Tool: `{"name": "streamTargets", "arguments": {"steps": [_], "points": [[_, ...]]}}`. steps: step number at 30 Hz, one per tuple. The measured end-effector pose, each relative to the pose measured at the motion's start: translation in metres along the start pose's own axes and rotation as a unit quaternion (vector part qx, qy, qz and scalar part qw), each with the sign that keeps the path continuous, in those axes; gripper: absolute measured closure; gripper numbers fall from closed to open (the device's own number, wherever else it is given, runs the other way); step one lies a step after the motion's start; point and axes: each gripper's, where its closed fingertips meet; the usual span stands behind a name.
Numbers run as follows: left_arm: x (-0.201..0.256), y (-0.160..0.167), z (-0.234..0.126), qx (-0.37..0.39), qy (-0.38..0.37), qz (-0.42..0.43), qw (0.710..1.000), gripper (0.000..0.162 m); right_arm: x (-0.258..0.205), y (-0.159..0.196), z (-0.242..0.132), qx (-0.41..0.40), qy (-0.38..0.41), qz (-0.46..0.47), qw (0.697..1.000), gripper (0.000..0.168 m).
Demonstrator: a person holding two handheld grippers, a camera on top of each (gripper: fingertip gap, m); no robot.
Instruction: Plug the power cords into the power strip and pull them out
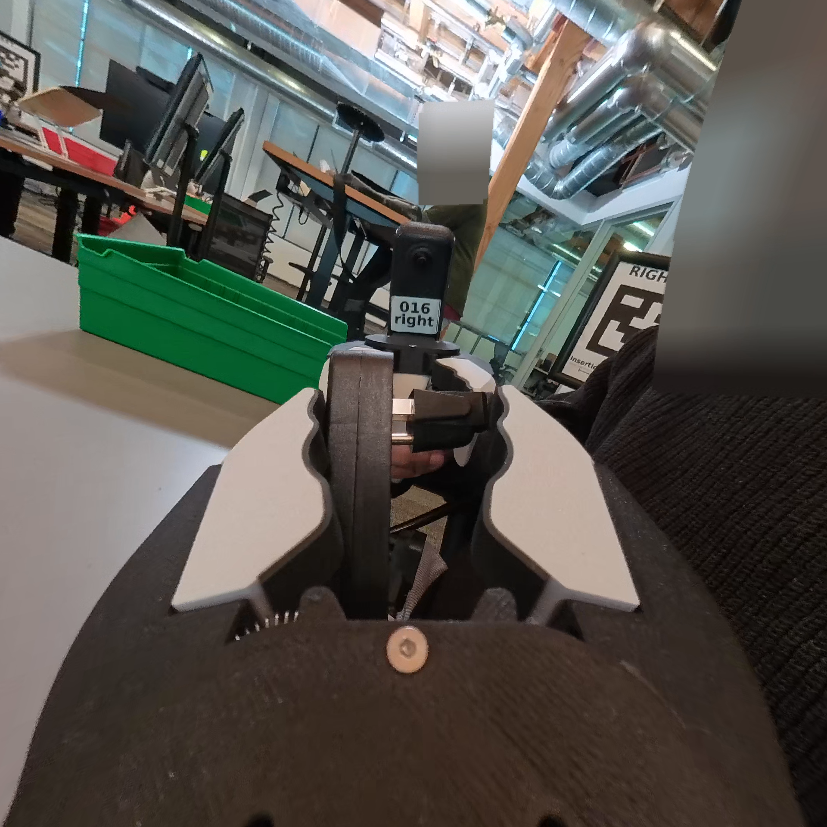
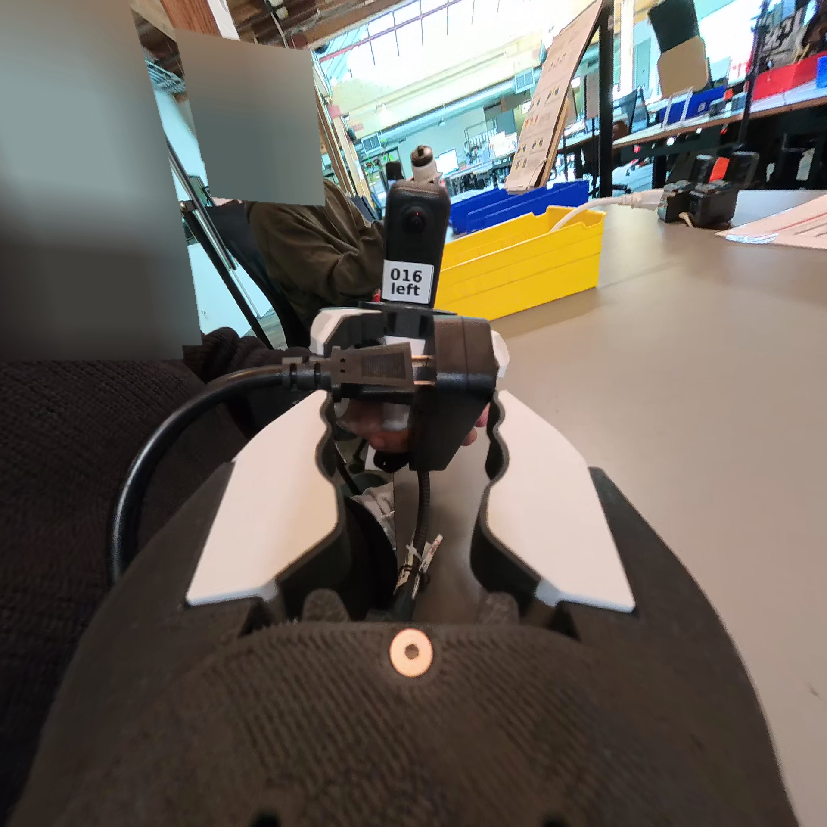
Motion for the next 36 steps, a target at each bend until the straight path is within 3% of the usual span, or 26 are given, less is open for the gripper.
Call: {"name": "streamTargets", "arguments": {"steps": [10,13,18,30,36], "points": [[0.001,-0.003,0.003,0.013,-0.005,-0.014,1.000,0.092,-0.001,-0.003,-0.001,0.025,-0.013,0.018,0.999,0.102],[-0.002,-0.004,0.002,0.016,-0.010,-0.022,1.000,0.092,-0.003,-0.011,-0.001,0.054,-0.024,0.047,0.997,0.090],[0.000,0.000,0.004,0.008,-0.007,-0.020,1.000,0.092,-0.001,-0.012,-0.002,0.057,-0.025,0.042,0.997,0.092],[-0.003,-0.005,0.003,0.021,-0.015,-0.024,0.999,0.092,-0.003,-0.012,0.002,0.072,-0.032,0.070,0.994,0.069],[-0.003,-0.006,0.003,0.024,-0.023,-0.019,0.999,0.092,-0.005,-0.015,0.005,0.081,-0.045,0.080,0.992,0.071]]}}
Point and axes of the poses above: each gripper's, where its closed fingertips meet, z out along the fingers, y out of its underside, x = y × z across the jaws, and after that the axes turned 14 degrees about x, right-handed
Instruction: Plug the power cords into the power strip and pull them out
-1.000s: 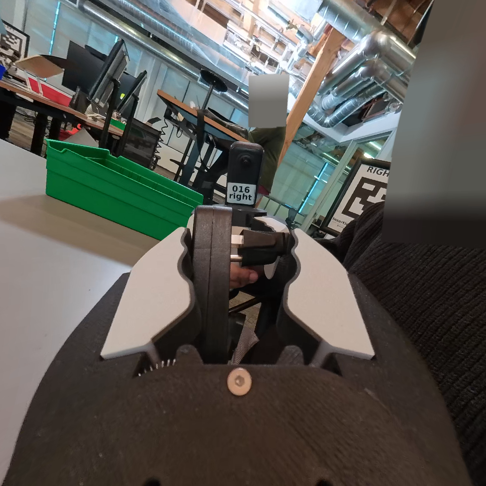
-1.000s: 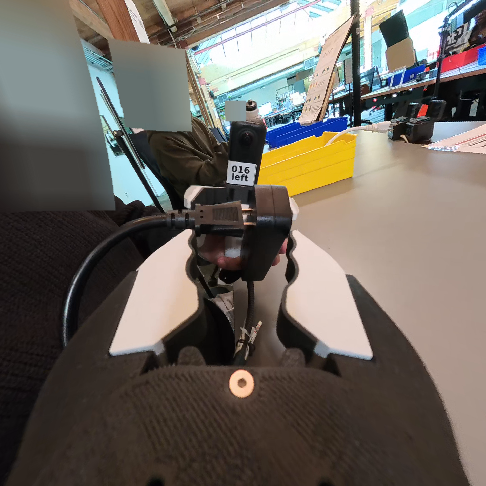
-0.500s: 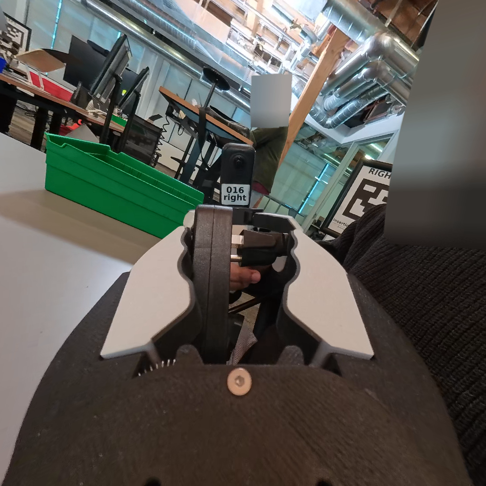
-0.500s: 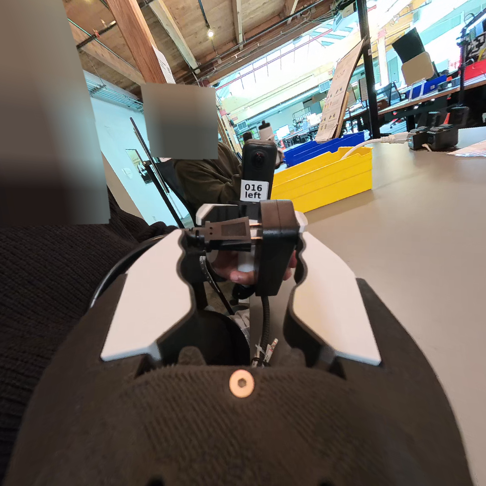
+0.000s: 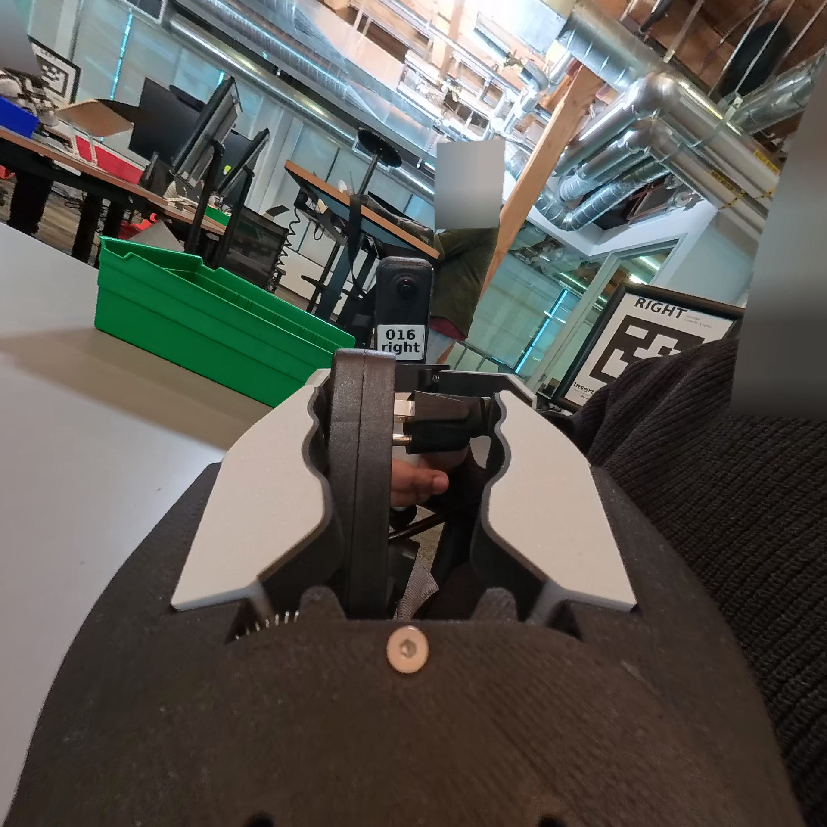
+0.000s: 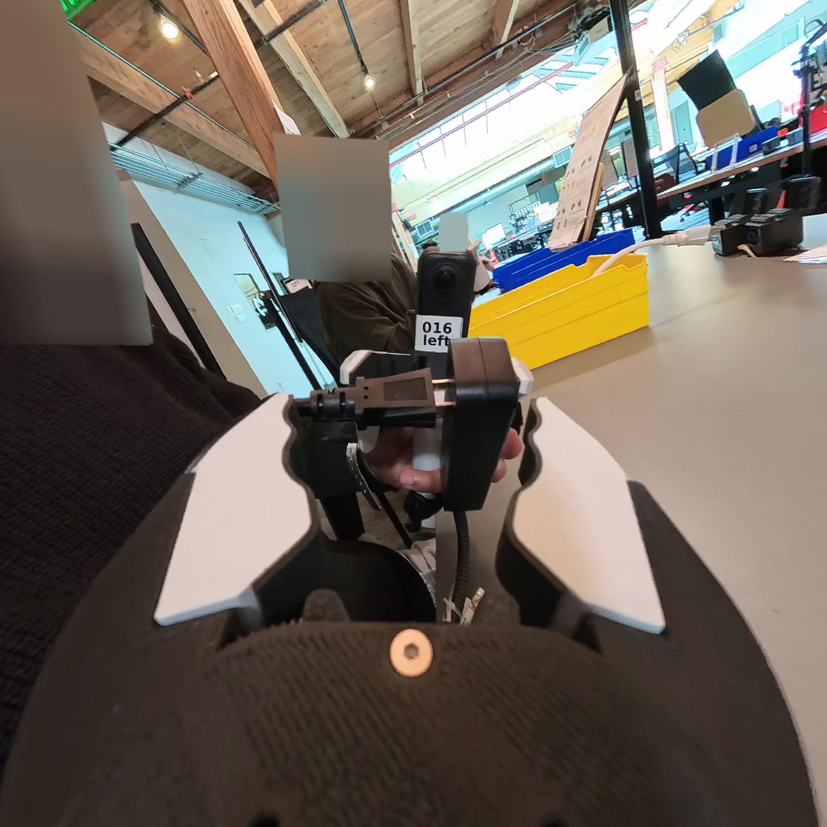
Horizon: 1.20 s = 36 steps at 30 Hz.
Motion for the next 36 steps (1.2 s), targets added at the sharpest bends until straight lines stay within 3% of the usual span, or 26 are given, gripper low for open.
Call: {"name": "streamTargets", "arguments": {"steps": [36], "points": [[-0.0023,0.0012,-0.0094,0.007,-0.017,-0.012,1.000,0.092,0.0049,0.0102,0.0103,-0.008,-0.023,0.028,0.999,0.074]]}}
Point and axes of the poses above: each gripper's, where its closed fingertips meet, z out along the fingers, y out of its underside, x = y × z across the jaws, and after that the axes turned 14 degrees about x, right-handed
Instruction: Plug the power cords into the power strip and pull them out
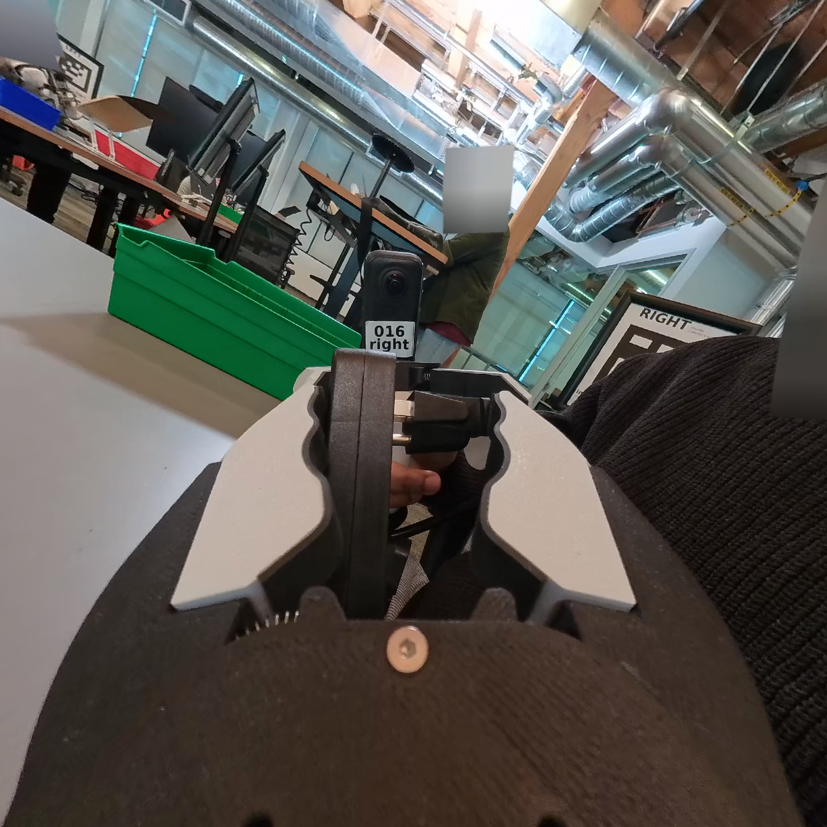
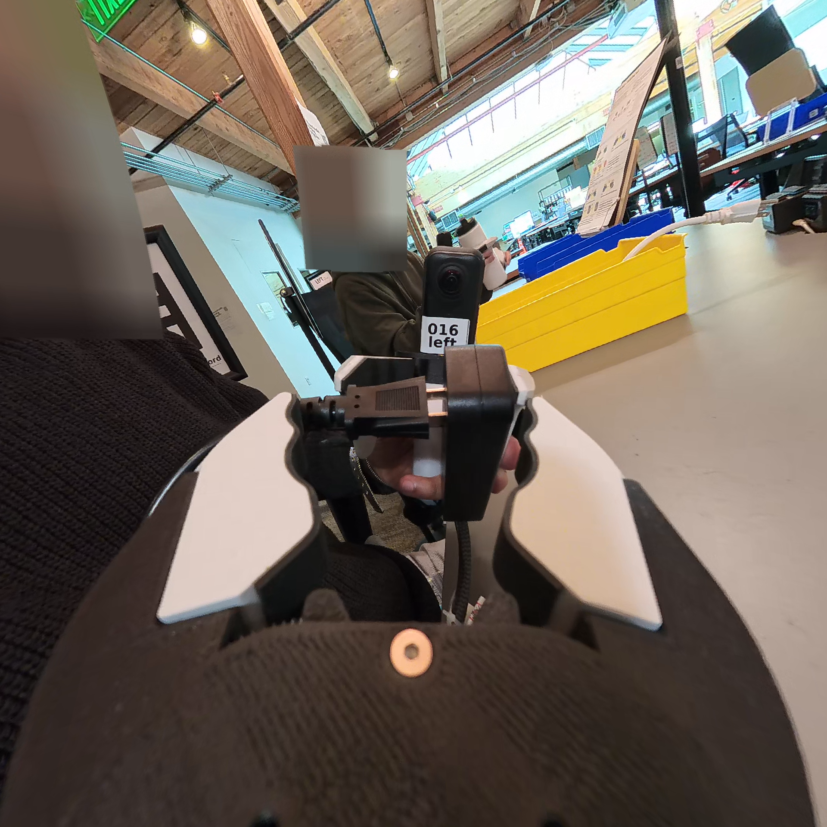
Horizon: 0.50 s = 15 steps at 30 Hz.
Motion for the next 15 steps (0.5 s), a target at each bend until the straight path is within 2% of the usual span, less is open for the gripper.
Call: {"name": "streamTargets", "arguments": {"steps": [15], "points": [[-0.001,-0.011,-0.002,0.021,-0.005,-0.003,1.000,0.093,0.003,-0.010,-0.003,0.024,0.005,0.004,1.000,0.080]]}}
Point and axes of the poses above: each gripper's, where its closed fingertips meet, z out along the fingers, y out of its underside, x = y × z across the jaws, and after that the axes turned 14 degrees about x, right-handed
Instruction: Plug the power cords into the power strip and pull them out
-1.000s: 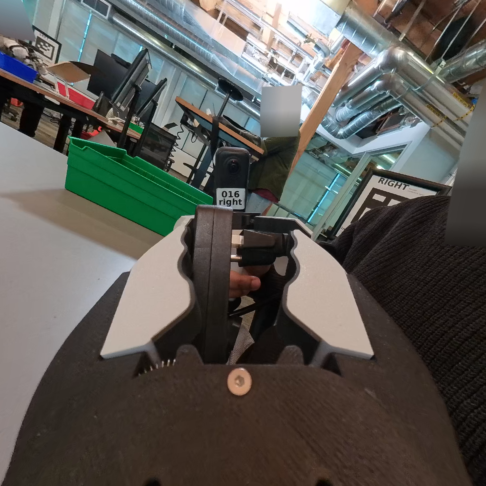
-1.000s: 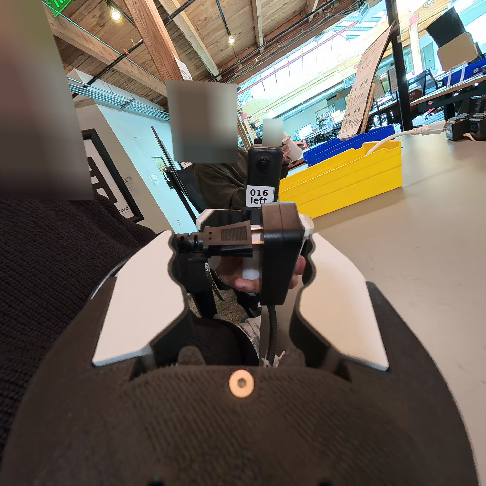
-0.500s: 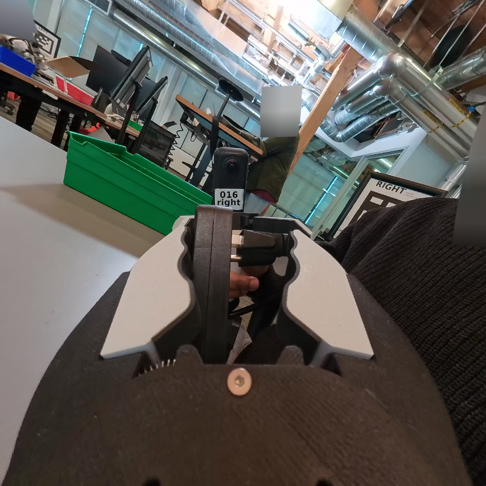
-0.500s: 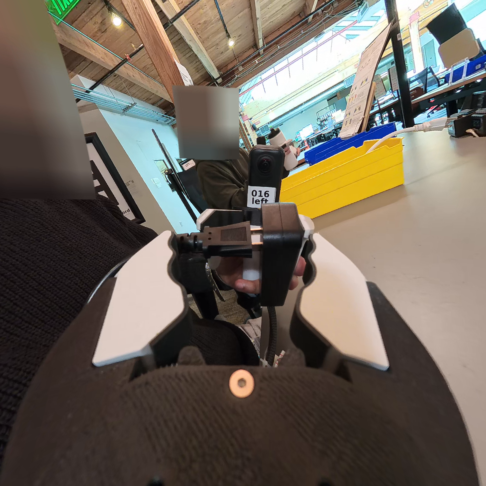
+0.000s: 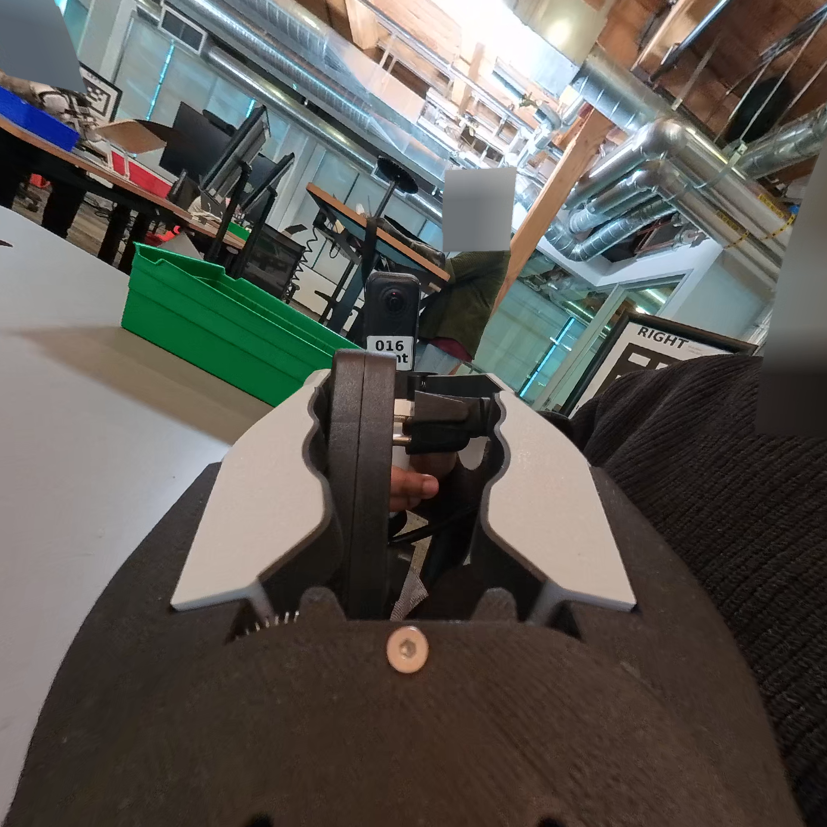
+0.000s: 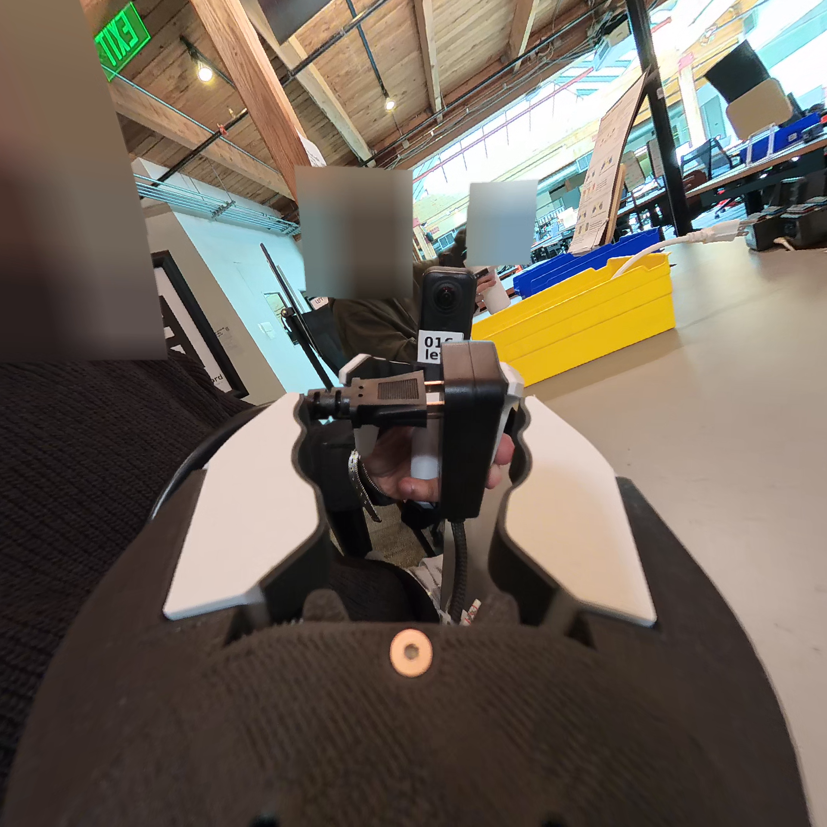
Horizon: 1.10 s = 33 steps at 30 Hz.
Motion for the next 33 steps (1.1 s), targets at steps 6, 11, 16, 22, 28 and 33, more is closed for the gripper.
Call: {"name": "streamTargets", "arguments": {"steps": [6,11,16,22,28,33], "points": [[-0.002,-0.004,-0.002,0.008,-0.005,-0.002,1.000,0.093,0.000,0.002,0.000,-0.004,-0.001,-0.002,1.000,0.081],[-0.008,-0.011,-0.004,0.026,-0.018,-0.012,0.999,0.093,0.001,-0.001,-0.001,0.000,0.004,-0.007,1.000,0.081],[-0.018,-0.020,-0.009,0.053,-0.051,-0.008,0.997,0.093,0.000,-0.007,0.000,0.005,0.017,-0.034,0.999,0.085],[-0.030,-0.031,-0.017,0.062,-0.125,0.078,0.987,0.093,-0.011,-0.019,0.003,0.012,0.024,-0.054,0.998,0.104],[-0.028,-0.028,-0.015,0.051,-0.133,0.108,0.984,0.093,-0.008,-0.013,0.000,-0.015,0.033,-0.034,0.999,0.117],[-0.032,-0.029,-0.018,0.054,-0.140,0.106,0.983,0.093,0.002,-0.023,-0.006,-0.001,0.057,-0.056,0.997,0.111]]}}
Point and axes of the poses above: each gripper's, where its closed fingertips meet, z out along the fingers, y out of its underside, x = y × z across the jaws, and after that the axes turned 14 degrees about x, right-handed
